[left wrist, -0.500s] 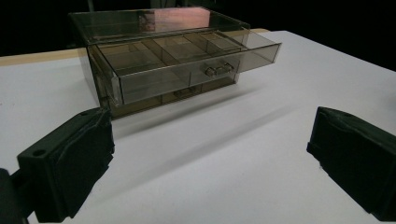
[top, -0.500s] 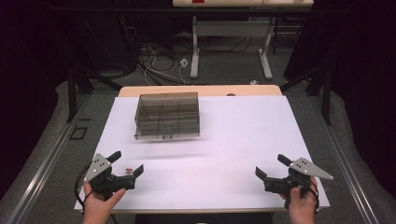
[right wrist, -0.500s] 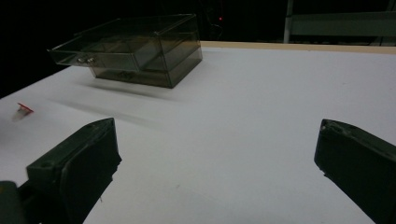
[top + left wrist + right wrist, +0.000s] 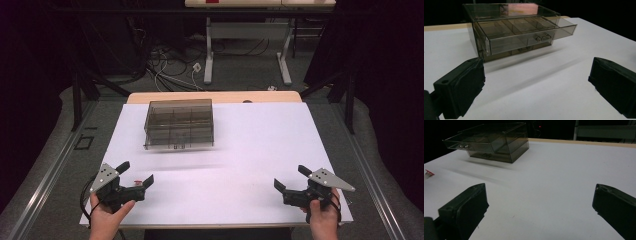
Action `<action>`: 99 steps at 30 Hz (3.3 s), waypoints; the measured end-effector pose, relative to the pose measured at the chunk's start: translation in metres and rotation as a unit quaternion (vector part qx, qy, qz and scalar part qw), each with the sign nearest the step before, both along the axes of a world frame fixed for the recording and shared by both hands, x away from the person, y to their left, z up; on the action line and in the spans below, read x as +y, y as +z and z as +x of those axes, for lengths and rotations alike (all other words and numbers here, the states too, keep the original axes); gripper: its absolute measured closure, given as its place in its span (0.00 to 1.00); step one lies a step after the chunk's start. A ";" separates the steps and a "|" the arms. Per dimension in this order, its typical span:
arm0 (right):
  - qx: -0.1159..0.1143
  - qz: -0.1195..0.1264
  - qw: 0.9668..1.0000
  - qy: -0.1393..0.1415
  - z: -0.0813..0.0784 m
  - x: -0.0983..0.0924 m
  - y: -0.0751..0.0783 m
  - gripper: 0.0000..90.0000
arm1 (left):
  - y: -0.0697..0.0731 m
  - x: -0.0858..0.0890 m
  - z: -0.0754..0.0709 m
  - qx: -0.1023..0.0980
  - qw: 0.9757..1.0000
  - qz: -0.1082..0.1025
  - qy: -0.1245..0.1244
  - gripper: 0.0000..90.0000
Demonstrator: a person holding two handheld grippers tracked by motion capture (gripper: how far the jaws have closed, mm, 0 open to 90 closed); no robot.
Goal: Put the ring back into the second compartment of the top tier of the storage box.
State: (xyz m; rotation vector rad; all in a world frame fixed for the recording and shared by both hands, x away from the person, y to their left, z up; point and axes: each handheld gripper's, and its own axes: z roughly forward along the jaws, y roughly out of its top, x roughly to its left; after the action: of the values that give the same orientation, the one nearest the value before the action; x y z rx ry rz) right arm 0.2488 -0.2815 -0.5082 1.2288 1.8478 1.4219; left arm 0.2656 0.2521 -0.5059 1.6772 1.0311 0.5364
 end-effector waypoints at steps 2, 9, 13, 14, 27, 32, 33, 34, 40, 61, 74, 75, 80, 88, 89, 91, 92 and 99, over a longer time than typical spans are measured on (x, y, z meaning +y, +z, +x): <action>0.008 -0.001 1.000 0.005 -0.001 0.001 0.000 0.00 | 0.000 0.000 0.001 0.010 1.000 0.000 0.014 0.01; 0.008 -0.013 1.000 0.015 -0.003 0.004 -0.001 0.00 | -0.002 0.003 0.006 0.032 0.999 0.002 0.031 0.03; 0.010 -0.014 1.000 0.017 -0.003 0.004 -0.002 0.00 | -0.002 0.003 0.008 0.037 0.999 0.005 0.036 0.04; 0.013 -0.013 1.000 0.019 -0.003 0.004 -0.003 0.00 | -0.001 0.004 0.008 0.038 0.998 0.012 0.039 0.05; 0.013 -0.012 1.000 0.025 -0.002 0.004 -0.004 0.00 | 0.004 0.007 0.016 0.080 0.995 0.036 0.050 0.17; 0.014 -0.009 0.999 0.027 -0.002 0.004 -0.004 0.00 | 0.006 0.009 0.019 0.102 0.993 0.042 0.045 0.17; 0.016 -0.010 0.999 0.028 -0.002 0.005 -0.004 0.00 | 0.009 0.010 0.020 0.103 0.993 0.048 0.042 0.17; 0.015 -0.014 0.999 0.029 -0.002 0.005 -0.004 0.00 | 0.010 0.010 0.020 0.101 0.993 0.050 0.041 0.17; 0.015 -0.014 0.999 0.029 -0.002 0.007 -0.005 0.00 | 0.022 0.012 0.024 0.108 0.992 0.062 0.033 0.16; 0.021 -0.013 0.999 0.028 -0.003 0.006 -0.005 0.00 | 0.041 0.015 0.033 0.163 0.980 0.111 0.016 0.15; 0.021 -0.014 0.999 0.029 -0.003 0.006 -0.005 0.00 | 0.034 0.016 0.040 0.208 0.967 0.145 0.014 0.19; 0.021 -0.015 0.999 0.030 -0.003 0.007 -0.006 0.00 | 0.033 0.015 0.040 0.211 0.967 0.144 0.016 0.19; 0.020 -0.013 0.999 0.029 -0.002 0.008 -0.006 0.00 | 0.029 0.012 0.042 0.226 0.962 0.154 0.014 0.21; 0.023 -0.015 0.999 0.033 -0.003 0.008 -0.006 0.00 | 0.024 0.013 0.047 0.254 0.956 0.146 0.016 0.25; 0.022 -0.016 0.999 0.035 -0.003 0.008 -0.006 0.00 | 0.023 0.013 0.048 0.255 0.955 0.147 0.020 0.25; 0.022 -0.015 0.999 0.034 -0.003 0.008 -0.006 0.00 | 0.022 0.014 0.049 0.260 0.955 0.143 0.018 0.27; 0.022 -0.015 0.999 0.034 -0.003 0.008 -0.006 0.00 | 0.021 0.014 0.050 0.265 0.954 0.138 0.020 0.27; 0.023 -0.016 0.999 0.037 -0.003 0.008 -0.007 0.00 | 0.017 0.016 0.056 0.280 0.951 0.132 0.020 0.31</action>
State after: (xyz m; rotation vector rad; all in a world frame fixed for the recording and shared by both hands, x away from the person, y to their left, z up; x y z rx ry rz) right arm 0.2462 -0.2731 -0.5147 1.1977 1.9572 1.4085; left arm 0.3217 0.2679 -0.4888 2.1160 1.4476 0.2251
